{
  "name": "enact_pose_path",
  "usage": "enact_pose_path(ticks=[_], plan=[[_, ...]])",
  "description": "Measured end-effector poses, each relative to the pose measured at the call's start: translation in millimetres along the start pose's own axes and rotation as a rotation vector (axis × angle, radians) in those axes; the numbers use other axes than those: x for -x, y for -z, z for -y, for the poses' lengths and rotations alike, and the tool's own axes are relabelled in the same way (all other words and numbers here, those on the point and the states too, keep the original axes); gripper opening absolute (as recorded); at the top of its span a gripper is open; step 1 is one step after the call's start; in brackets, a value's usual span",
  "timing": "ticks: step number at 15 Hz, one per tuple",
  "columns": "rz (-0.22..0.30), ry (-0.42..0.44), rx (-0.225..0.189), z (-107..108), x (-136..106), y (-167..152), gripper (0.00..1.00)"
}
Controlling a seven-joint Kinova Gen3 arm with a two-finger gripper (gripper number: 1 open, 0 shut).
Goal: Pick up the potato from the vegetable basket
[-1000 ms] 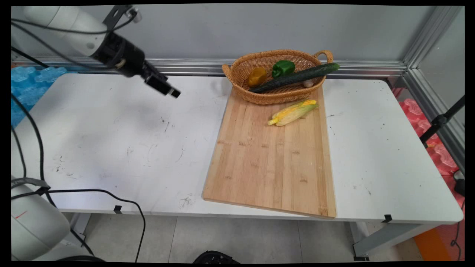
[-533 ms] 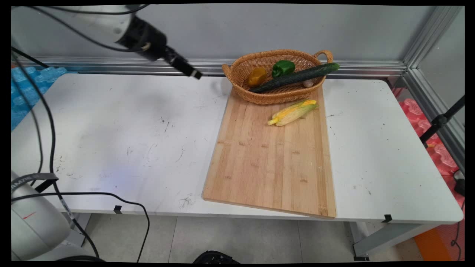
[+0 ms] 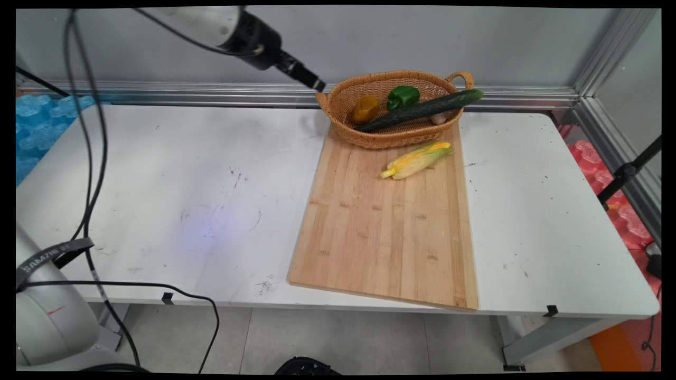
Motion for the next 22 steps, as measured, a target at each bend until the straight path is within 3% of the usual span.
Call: enact_pose_path(ticks=[5, 9, 14, 22], plan=[[-0.009, -0.002, -0.034, 1.6, -30.7, -52.8, 1.0], [0.013, 0.001, -0.066, 1.2, -48.0, -100.0, 1.0], [0.052, 0.022, -0.096, 0.7, -58.5, -152.4, 1.0], [0.11, 0.056, -0.133, 3.1, -60.4, -205.0, 1.0]])
